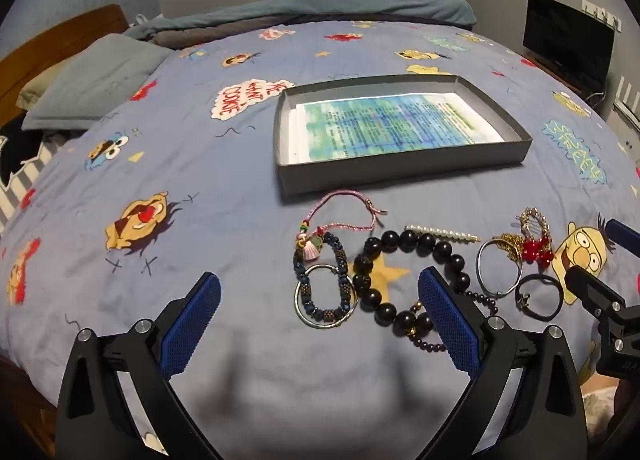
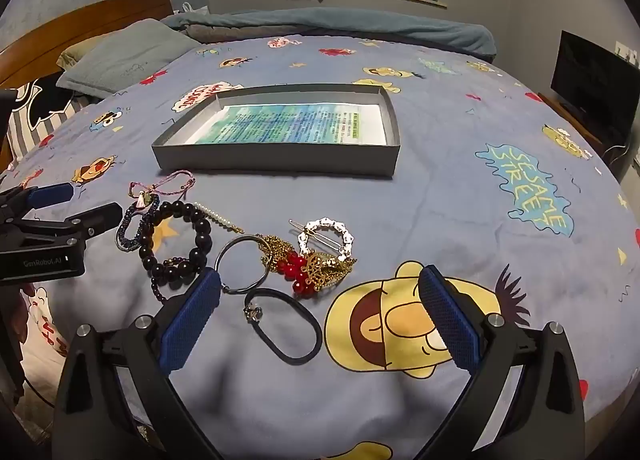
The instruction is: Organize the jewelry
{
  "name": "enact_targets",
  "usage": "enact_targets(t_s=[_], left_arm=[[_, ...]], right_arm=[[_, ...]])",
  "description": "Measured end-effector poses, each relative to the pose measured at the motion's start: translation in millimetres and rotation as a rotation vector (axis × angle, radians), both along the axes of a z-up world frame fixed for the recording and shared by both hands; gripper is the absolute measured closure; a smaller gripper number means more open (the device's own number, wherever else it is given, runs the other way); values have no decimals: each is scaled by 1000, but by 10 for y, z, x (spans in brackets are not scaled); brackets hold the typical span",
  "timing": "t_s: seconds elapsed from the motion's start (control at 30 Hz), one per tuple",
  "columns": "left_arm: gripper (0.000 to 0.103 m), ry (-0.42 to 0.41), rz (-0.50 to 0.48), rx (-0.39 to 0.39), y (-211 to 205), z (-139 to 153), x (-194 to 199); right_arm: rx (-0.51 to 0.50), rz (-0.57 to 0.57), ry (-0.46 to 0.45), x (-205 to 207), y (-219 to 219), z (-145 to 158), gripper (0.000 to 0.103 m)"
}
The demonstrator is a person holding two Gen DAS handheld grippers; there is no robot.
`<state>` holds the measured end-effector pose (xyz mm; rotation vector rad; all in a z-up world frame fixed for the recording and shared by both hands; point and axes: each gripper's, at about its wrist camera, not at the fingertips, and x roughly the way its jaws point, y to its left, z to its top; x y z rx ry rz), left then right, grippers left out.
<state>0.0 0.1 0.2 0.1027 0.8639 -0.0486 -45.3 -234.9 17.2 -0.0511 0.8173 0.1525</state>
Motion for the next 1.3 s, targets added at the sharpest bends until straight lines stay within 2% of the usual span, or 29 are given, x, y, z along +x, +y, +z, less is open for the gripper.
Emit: enact_targets(t_s=[0.43, 0.67, 1.3], left_arm=[[5, 0, -2, -21, 14, 18, -30], [5, -3, 4, -67, 61, 63, -49], [5, -16, 3, -40, 49, 31, -58]], right_arm=[[6, -2, -3, -35, -8, -41, 5], [16, -10, -4, -53, -34, -12, 5], [16, -19, 1, -47, -54, -20, 5]])
